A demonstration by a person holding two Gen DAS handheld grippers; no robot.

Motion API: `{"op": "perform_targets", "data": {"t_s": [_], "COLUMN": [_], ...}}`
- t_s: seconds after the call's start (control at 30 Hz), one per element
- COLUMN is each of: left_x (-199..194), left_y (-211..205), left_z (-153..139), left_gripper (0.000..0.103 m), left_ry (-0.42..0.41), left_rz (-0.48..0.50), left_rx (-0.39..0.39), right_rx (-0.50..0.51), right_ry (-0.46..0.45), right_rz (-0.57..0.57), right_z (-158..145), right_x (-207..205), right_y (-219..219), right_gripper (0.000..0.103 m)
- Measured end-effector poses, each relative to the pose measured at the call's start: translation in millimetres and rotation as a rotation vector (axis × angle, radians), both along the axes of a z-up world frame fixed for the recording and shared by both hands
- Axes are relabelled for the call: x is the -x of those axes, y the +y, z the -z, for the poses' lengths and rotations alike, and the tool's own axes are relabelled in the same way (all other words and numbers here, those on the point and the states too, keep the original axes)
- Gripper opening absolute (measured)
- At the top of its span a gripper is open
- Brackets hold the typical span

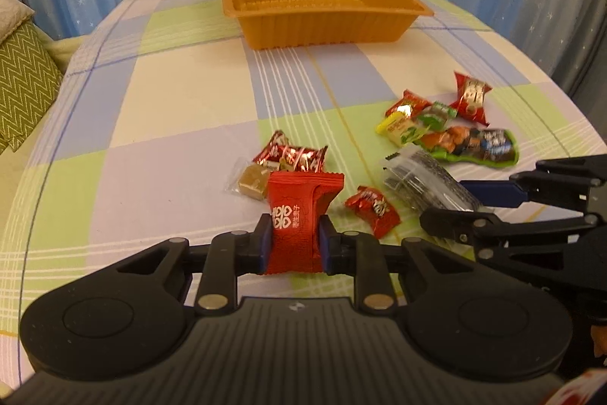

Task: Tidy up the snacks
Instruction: 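Carry both held packets over the orange tray with both tools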

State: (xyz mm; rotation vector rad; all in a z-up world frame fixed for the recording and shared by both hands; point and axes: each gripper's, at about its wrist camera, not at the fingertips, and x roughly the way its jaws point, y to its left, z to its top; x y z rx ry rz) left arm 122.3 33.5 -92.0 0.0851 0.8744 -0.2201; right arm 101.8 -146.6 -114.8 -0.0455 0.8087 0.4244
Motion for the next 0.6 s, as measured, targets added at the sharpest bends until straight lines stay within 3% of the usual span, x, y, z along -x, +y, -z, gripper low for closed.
{"op": "perform_targets", "data": {"t_s": [0.3,0.6], "left_x": [4.8,-42.9], "left_y": [-2.0,-17.6], "left_z": [-35.4,-81.5], "left_gripper": [0.022,0.022], "left_ry": [-0.058,-0.143], "left_rz": [-0.024,-0.014], "left_rx": [0.043,0.081], "right_rx": [-0.052,-0.067], "right_ry": [-0.086,-0.178], "right_rz": [0.024,0.084], "right_z": [-37.4,-81.5], "right_x": [8.7,-39.7], "right_y": [-12.7,-34.6], "right_gripper": [0.036,0.036]}}
